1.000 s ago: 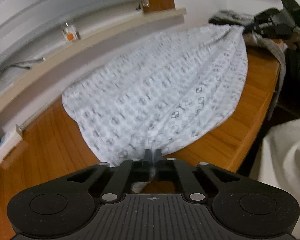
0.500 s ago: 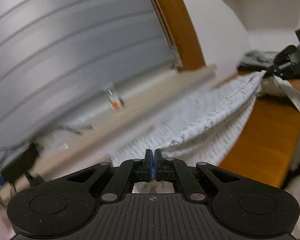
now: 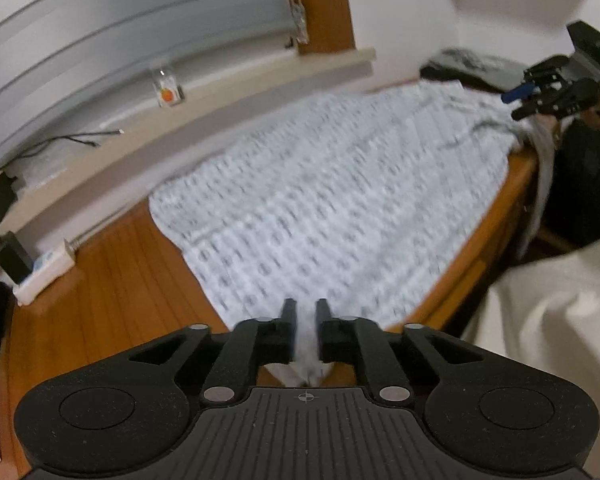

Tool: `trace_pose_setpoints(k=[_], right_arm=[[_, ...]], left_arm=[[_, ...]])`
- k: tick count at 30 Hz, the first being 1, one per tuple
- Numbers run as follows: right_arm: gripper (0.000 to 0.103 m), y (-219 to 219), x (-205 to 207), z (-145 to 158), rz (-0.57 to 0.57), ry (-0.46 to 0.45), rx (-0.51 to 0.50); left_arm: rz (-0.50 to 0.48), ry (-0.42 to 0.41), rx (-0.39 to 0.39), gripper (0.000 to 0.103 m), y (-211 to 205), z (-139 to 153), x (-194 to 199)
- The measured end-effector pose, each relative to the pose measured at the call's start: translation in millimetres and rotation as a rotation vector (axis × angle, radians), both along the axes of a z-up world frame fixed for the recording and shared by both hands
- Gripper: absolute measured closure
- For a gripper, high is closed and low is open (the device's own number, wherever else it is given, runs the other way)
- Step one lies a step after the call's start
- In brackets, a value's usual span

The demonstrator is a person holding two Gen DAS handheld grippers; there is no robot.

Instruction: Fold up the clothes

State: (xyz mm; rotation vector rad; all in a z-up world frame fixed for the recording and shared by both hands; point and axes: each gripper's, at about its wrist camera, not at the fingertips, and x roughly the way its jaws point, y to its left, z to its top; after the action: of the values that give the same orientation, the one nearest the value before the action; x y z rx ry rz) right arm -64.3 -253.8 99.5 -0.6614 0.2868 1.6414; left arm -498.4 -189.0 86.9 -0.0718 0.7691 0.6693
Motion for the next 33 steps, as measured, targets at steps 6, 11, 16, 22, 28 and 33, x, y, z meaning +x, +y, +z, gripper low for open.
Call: trace_pose_setpoints(k=[6, 11, 16, 22, 28, 33], right_arm=[[0.063, 33, 11, -23, -0.054, -0.003, -0.069], [0.057, 49, 17, -40, -0.061, 0.043, -0.136], [0.097, 58, 22, -33, -0.084, 0.023, -0.132], [0.095, 55, 29, -28, -0.125, 0.038, -0.102], [0.081, 52, 35, -45, -0.146, 0.076, -0.109], [0.057, 38, 46, -38, -0.169, 0.101, -0.064]], left_arm=[[0.031, -0.020, -0.035, 0.087, 26, -15, 12], [0.074, -0.013, -0.089, 0.076, 38, -35, 7], [0.085, -0.008, -0.133, 0.076, 39, -45, -3], [0.074, 0.003, -0.090, 0.077, 41, -35, 14], [-0.079, -0.088, -0.039, 0.078, 50, -16, 106], [-0.258, -0.126, -0.069, 0.072, 56, -22, 221]])
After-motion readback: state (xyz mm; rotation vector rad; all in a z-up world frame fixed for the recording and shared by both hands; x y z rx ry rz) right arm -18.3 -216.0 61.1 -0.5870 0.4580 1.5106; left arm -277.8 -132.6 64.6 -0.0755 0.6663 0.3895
